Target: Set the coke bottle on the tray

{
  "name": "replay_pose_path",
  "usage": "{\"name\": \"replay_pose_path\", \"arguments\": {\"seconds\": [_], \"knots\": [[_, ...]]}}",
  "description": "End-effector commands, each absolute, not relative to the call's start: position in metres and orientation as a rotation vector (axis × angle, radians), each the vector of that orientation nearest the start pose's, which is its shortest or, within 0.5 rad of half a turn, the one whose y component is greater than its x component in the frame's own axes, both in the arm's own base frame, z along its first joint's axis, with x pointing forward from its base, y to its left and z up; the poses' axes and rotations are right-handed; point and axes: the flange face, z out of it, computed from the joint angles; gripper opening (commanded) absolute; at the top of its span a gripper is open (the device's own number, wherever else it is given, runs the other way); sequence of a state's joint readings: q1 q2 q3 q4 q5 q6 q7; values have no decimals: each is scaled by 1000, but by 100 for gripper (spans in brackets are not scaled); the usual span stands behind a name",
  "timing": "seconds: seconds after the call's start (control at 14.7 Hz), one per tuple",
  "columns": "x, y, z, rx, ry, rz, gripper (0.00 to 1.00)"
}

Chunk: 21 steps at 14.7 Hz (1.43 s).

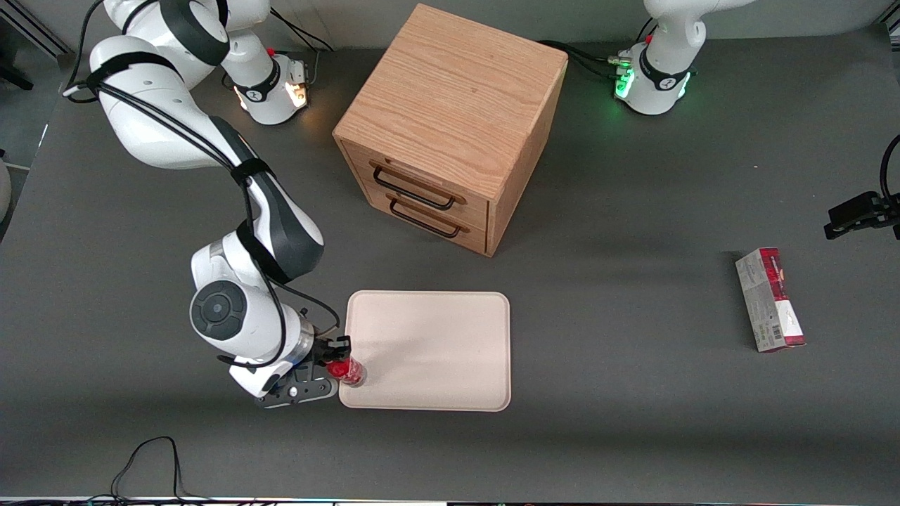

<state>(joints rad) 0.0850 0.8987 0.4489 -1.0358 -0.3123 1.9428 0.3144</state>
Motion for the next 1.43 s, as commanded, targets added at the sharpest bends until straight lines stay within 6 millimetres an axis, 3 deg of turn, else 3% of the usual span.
{"name": "replay_pose_path", "arguments": {"seconds": [0.0,0.14,0.2,0.27,0.34,0.48,0.61,0.75,0.89,1.02,1.23,1.36], "knots": [[727,272,331,-3065,-217,-108,17],[727,275,325,-3058,-221,-123,34],[728,275,326,-3055,-220,-134,51],[728,275,326,-3054,-220,-138,94],[729,274,326,-3067,-231,-152,100],[730,271,328,-3115,-221,-197,100],[731,270,345,-3117,-225,-233,100],[727,263,381,-3140,-221,-262,100],[713,244,419,-3210,-216,-145,100],[695,205,462,-3185,-230,-62,100],[654,136,503,-3163,-226,-13,100],[612,90,524,-3111,-167,30,100]]}}
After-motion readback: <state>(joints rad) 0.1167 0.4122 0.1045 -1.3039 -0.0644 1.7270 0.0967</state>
